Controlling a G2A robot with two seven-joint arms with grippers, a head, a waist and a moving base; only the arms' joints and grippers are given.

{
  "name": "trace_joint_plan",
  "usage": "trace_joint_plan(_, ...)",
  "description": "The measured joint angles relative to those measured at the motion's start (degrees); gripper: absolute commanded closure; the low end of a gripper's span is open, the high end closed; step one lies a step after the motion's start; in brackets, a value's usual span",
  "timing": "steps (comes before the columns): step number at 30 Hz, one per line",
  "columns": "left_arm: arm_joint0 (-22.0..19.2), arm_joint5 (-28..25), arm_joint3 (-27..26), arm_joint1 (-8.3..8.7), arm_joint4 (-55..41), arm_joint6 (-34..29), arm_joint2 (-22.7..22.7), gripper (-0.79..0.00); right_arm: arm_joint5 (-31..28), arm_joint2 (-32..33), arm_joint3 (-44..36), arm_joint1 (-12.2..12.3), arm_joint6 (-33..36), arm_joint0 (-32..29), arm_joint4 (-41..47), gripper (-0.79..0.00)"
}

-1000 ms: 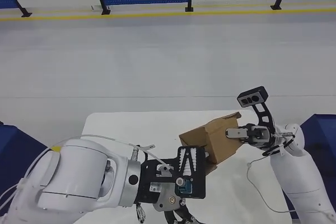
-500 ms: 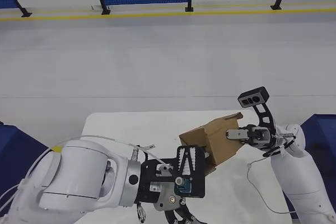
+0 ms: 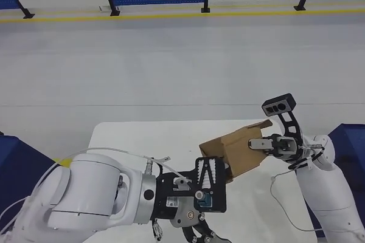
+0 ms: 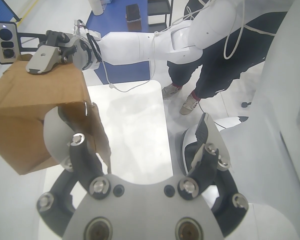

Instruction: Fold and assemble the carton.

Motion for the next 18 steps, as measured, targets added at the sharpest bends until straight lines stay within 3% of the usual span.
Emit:
trace_joint_plan(10, -0.11, 0.36, 0.00, 0.37, 0.62, 0.87, -2.73, -0.785, 0.20, 0.96, 2.95, -0.10, 0.10, 1.32, 0.59, 0.000)
trace_joint_plan(18, 1.05, -1.40, 0.00, 1.08, 3.40, 6.82, -10.89, -0.785, 0.42, 1.72, 5.88, -0.16, 0.71, 2.94, 1.03, 0.000)
